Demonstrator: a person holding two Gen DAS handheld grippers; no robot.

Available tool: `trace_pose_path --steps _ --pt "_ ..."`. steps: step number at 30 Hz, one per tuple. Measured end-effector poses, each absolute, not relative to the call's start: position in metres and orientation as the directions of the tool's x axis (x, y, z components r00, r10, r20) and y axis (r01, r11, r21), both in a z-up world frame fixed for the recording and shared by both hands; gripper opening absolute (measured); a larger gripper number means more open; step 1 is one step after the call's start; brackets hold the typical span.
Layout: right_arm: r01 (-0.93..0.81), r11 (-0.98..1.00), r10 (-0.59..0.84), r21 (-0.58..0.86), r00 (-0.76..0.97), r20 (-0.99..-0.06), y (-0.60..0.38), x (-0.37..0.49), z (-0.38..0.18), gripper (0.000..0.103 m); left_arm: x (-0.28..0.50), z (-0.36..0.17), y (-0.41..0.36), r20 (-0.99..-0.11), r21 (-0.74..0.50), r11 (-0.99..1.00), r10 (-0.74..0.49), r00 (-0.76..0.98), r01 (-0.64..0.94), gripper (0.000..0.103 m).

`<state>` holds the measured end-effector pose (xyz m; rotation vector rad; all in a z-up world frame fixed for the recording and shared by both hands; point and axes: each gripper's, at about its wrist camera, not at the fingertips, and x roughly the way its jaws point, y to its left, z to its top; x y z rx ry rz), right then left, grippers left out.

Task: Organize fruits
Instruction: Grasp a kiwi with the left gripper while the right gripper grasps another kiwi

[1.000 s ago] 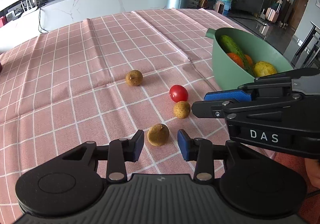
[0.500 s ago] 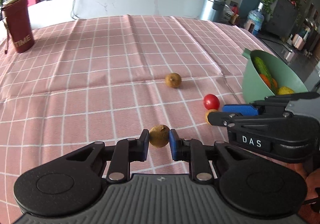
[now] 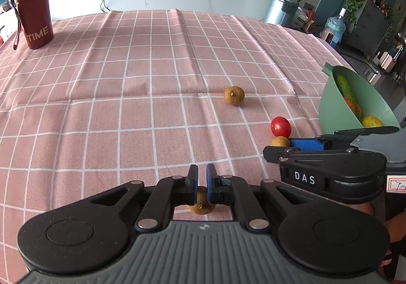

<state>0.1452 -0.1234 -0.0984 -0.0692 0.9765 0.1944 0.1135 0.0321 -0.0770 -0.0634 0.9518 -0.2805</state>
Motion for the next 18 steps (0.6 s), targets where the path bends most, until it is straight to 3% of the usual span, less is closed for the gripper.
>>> trace_pose_path --steps 5,12,16,18 --pt "-0.198 0.980 0.136 0.030 0.548 -0.826 -0.123 0.144 -0.099 0.021 0.111 -0.075 0.035 -0.784 -0.200 0.957 -0.285 0.552 0.209 0.011" --pt "-0.253 0.966 0.194 0.056 0.562 -0.804 -0.122 0.133 -0.090 0.021 0.111 -0.078 0.036 -0.797 -0.183 0.961 -0.269 0.541 0.208 0.035" --pt "-0.274 0.960 0.205 0.058 0.547 -0.812 -0.120 0.132 -0.091 0.021 0.108 -0.077 0.038 -0.804 -0.183 0.959 -0.272 0.529 0.215 0.038" --pt "-0.263 0.961 0.218 0.082 0.543 -0.811 -0.124 0.132 -0.091 0.021 0.102 -0.071 0.041 -0.795 -0.176 0.954 -0.283 0.537 0.242 0.049"
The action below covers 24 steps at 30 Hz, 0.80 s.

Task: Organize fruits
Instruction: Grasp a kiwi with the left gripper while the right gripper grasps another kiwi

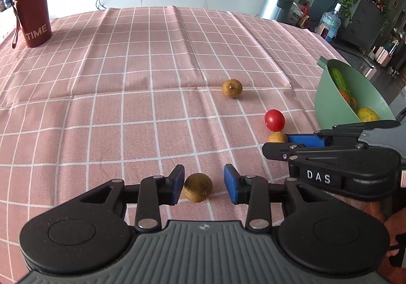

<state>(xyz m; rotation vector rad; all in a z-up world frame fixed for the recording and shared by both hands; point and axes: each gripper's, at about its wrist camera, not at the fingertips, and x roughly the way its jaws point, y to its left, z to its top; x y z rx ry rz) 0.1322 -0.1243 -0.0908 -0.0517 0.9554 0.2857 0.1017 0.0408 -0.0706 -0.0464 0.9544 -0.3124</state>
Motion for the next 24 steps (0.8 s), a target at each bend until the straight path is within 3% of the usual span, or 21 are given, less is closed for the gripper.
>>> trace_pose_path --steps 8,12,15,24 --pt "-0.251 0.955 0.272 0.157 0.534 -0.801 -0.134 0.132 -0.088 0.021 0.104 -0.077 0.036 -0.838 -0.107 0.965 -0.217 0.501 0.238 0.051" --pt "-0.258 0.951 0.284 0.168 0.522 -0.804 -0.134 0.134 -0.091 0.021 0.107 -0.082 0.039 -0.844 -0.107 0.971 -0.203 0.497 0.215 0.034" --pt "-0.263 0.950 0.286 0.168 0.518 -0.806 -0.133 0.134 -0.092 0.021 0.110 -0.084 0.041 -0.845 -0.117 0.971 -0.207 0.493 0.207 0.029" --pt "-0.276 0.939 0.326 0.205 0.530 -0.783 -0.140 0.127 -0.082 0.021 0.109 -0.068 0.019 -0.823 -0.062 0.961 -0.202 0.531 0.269 0.028"
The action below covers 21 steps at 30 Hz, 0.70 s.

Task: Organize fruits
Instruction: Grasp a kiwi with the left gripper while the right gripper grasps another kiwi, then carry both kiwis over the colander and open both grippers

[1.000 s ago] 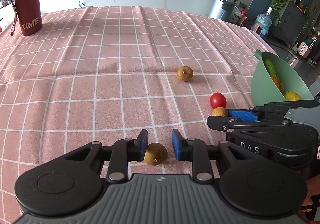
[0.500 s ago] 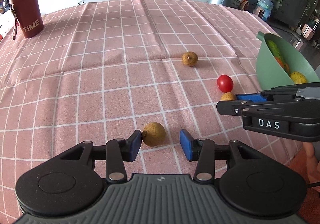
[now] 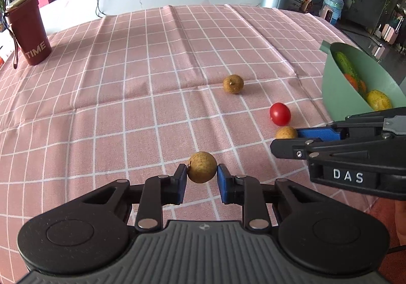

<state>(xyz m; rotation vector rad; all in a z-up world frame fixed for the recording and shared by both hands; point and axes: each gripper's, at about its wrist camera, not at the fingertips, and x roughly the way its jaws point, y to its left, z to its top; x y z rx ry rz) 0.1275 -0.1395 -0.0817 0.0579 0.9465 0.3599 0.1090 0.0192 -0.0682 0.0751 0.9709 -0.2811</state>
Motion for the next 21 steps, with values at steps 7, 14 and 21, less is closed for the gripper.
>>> trace_pose_path --steps 7,14,21 --pt "-0.285 0.934 0.345 0.216 0.558 -0.755 -0.156 0.106 -0.057 0.021 0.102 -0.039 -0.008 -0.791 -0.065 0.951 -0.234 0.565 0.303 0.028" --pt "-0.295 0.927 0.367 0.231 0.593 -0.717 -0.189 0.082 -0.019 0.021 0.093 -0.004 -0.039 -0.747 -0.121 0.924 -0.325 0.580 0.361 0.028" --pt "-0.286 0.939 0.332 0.189 0.620 -0.711 -0.257 0.062 0.017 0.021 0.095 0.014 -0.083 -0.709 -0.239 0.853 -0.480 0.517 0.463 0.028"
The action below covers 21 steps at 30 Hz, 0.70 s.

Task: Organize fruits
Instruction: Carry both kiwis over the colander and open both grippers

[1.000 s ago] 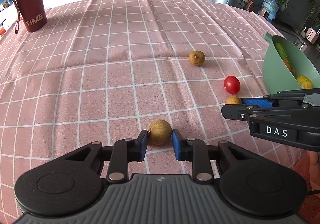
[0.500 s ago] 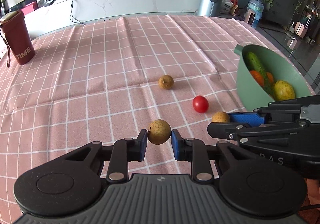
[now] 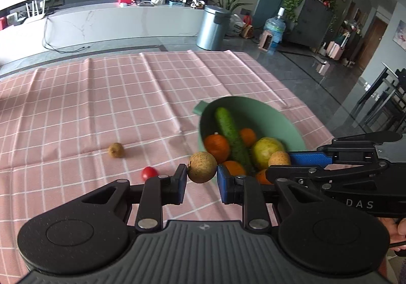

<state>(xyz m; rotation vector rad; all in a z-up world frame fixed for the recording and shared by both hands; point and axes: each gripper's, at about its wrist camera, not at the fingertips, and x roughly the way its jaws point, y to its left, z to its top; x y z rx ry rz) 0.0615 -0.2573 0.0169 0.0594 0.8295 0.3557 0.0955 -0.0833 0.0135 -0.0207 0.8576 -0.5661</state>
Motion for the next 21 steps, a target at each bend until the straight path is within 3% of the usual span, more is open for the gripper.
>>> trace_pose_path --steps 10,21 --pt "-0.211 0.965 0.250 0.153 0.581 -0.774 -0.335 0.059 0.010 0.021 0.126 -0.014 -0.153 -0.763 -0.337 0.768 -0.561 0.319 0.544 0.028" --pt "-0.303 0.943 0.271 0.139 0.450 -0.851 -0.345 0.100 -0.021 0.021 0.151 -0.047 -0.195 -0.875 -0.293 0.759 -0.458 0.158 0.581 0.028"
